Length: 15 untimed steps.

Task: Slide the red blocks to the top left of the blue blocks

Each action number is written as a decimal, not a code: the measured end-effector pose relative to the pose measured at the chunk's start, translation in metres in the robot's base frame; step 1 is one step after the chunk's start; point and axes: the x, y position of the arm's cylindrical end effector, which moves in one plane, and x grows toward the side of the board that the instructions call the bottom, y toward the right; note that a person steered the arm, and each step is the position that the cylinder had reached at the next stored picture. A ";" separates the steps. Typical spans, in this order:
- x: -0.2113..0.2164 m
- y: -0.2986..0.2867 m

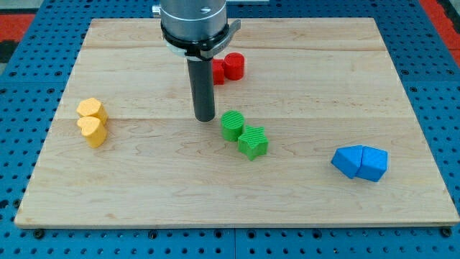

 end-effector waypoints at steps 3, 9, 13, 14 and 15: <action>0.057 0.075; -0.153 0.071; -0.123 0.008; -0.047 0.085; -0.060 0.121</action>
